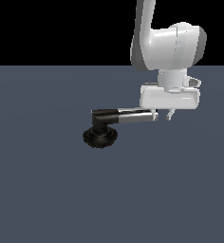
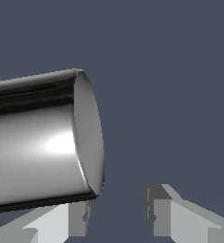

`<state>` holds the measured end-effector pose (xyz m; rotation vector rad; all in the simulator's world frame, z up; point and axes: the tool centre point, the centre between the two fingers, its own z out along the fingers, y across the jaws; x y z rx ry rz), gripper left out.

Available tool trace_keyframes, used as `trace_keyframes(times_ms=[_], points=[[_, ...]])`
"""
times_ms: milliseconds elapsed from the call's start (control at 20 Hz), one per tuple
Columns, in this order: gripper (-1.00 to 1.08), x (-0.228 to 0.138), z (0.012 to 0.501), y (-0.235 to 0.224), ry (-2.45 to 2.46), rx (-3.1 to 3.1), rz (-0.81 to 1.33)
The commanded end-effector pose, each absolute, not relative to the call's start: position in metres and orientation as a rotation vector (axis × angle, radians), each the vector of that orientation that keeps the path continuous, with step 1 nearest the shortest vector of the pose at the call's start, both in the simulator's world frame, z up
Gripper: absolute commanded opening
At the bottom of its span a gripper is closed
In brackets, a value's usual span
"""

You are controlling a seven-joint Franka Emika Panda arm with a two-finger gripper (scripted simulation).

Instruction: Turn on the faucet by rotating a designated handle.

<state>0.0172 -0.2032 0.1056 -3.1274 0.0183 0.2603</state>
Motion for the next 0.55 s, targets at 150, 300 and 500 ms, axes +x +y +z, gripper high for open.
trace_keyframes(times_ms=[150, 300, 500], points=[[-1.0, 0.129, 0.101, -0.142, -0.095, -3.14, -0.001], [-1.0, 0.136, 0.101, -0.141, -0.095, -3.14, -0.001], [-1.0, 0.142, 0.101, -0.14, -0.094, -3.14, 0.0]])
